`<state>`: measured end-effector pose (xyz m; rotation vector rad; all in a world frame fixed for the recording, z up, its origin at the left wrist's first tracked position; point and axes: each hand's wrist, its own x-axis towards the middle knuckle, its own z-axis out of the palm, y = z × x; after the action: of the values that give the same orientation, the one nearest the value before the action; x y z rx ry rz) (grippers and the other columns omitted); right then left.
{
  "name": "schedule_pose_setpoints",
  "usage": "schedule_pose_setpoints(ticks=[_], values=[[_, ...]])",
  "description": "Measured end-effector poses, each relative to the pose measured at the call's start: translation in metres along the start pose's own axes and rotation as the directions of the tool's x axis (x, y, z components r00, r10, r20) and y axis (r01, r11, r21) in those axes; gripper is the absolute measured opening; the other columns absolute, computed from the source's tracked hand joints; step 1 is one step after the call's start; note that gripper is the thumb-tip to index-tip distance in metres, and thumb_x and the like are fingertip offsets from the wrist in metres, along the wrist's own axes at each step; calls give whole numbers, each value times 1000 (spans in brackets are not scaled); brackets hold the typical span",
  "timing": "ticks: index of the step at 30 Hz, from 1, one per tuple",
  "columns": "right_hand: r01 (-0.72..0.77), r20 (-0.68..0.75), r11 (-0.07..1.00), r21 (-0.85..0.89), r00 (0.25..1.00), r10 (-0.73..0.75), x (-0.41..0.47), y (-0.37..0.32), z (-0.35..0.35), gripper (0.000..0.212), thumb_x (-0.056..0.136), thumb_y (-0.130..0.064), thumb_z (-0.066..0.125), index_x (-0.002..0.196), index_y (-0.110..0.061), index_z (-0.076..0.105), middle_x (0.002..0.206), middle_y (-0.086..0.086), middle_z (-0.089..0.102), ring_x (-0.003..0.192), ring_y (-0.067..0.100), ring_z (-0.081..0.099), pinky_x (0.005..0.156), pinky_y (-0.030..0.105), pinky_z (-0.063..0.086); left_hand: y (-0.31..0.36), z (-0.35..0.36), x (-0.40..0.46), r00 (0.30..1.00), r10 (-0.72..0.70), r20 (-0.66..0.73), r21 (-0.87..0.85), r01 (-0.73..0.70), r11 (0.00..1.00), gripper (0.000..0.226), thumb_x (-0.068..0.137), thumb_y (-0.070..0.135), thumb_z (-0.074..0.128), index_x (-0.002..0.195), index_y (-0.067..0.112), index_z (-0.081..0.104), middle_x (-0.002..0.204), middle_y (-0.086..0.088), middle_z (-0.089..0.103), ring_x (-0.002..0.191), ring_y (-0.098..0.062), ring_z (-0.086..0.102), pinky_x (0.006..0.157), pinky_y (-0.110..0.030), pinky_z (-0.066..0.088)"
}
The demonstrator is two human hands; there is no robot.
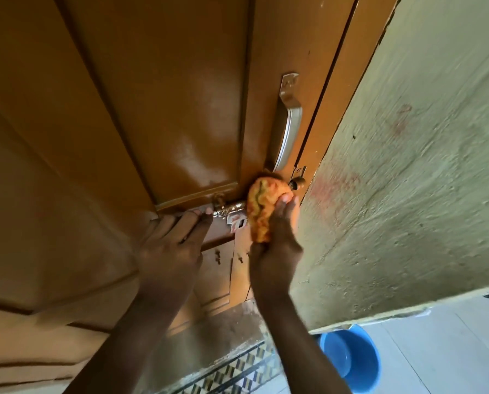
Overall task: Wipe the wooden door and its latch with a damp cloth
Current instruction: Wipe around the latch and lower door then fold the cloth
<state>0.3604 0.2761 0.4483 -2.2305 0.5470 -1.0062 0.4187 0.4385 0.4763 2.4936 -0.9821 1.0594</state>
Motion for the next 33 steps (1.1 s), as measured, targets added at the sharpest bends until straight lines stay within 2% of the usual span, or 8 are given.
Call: schedule_pose_setpoints(ticks=[5, 10, 13, 17, 22, 27, 29, 33], values=[[157, 188, 987, 25, 969, -159, -30, -22, 12, 68, 89, -20, 47, 155, -11, 32, 153, 29, 49, 98, 45, 76, 63, 43, 66, 1, 0, -1, 1000, -14, -8, -21, 14, 1000, 39, 83, -4, 81, 119, 10, 81, 110, -7, 78, 91, -26, 57, 73, -38, 44], [-385, -73, 888, 250, 907, 414, -7, -17, 12, 53, 86, -22, 44, 131, -11, 70, 103, 13, 80, 82, 18, 77, 69, 28, 60, -1, 0, -1, 1000, -3, -19, -9, 3, 1000, 42, 83, -6, 79, 122, 11, 80, 108, -6, 77, 88, -27, 59, 72, -36, 44], [-344, -82, 881, 325, 918, 388, -11, -51, 21, 51, 84, -6, 49, 129, -10, 72, 90, 11, 80, 73, 1, 66, 68, 22, 56, 0, 0, 1, 999, -27, -20, -13, 26, 1000, 41, 83, -4, 81, 121, 11, 80, 105, -6, 77, 88, -26, 56, 72, -36, 45], [-176, 49, 965, 192, 984, 170, -22, -28, 5, 56, 88, -15, 45, 140, -10, 65, 104, 20, 79, 84, 37, 77, 70, 46, 64, 1, 0, 1, 999, -37, -21, -16, 37, 999, 38, 84, -1, 83, 120, 12, 81, 104, -6, 77, 86, -26, 55, 71, -37, 45], [-494, -1, 736, 462, 830, 558, 4, -36, 8, 27, 74, -13, 50, 79, -14, 77, 62, 1, 73, 57, 25, 67, 55, 50, 58, 2, -1, 1, 999, -43, -15, -14, 43, 999, 41, 81, -3, 83, 120, 11, 81, 102, -5, 77, 84, -28, 58, 71, -37, 44], [-298, 82, 916, 269, 955, 286, -22, -29, 5, 45, 86, -9, 59, 128, -19, 74, 64, 4, 71, 52, 29, 62, 47, 40, 51, 5, -2, 4, 998, -52, -28, -26, 51, 998, 41, 81, -5, 84, 118, 10, 82, 99, -6, 76, 80, -28, 57, 68, -36, 44], [-296, 117, 932, 211, 954, 276, -11, -10, -11, 40, 84, -9, 58, 117, -17, 79, 64, 2, 73, 52, 26, 65, 48, 38, 54, 6, -1, 3, 998, -60, -24, -32, 59, 998, 43, 80, -7, 82, 120, 10, 81, 99, -6, 75, 80, -28, 55, 67, -36, 44], [-547, 101, 587, 597, 777, 621, 15, -29, -6, 29, 79, 5, 57, 74, -13, 79, 63, 6, 74, 55, 25, 66, 58, 43, 58, 6, -2, 3, 998, -67, -20, -35, 67, 997, 40, 85, -6, 74, 121, 11, 81, 95, -6, 73, 78, -27, 51, 67, -36, 43]])
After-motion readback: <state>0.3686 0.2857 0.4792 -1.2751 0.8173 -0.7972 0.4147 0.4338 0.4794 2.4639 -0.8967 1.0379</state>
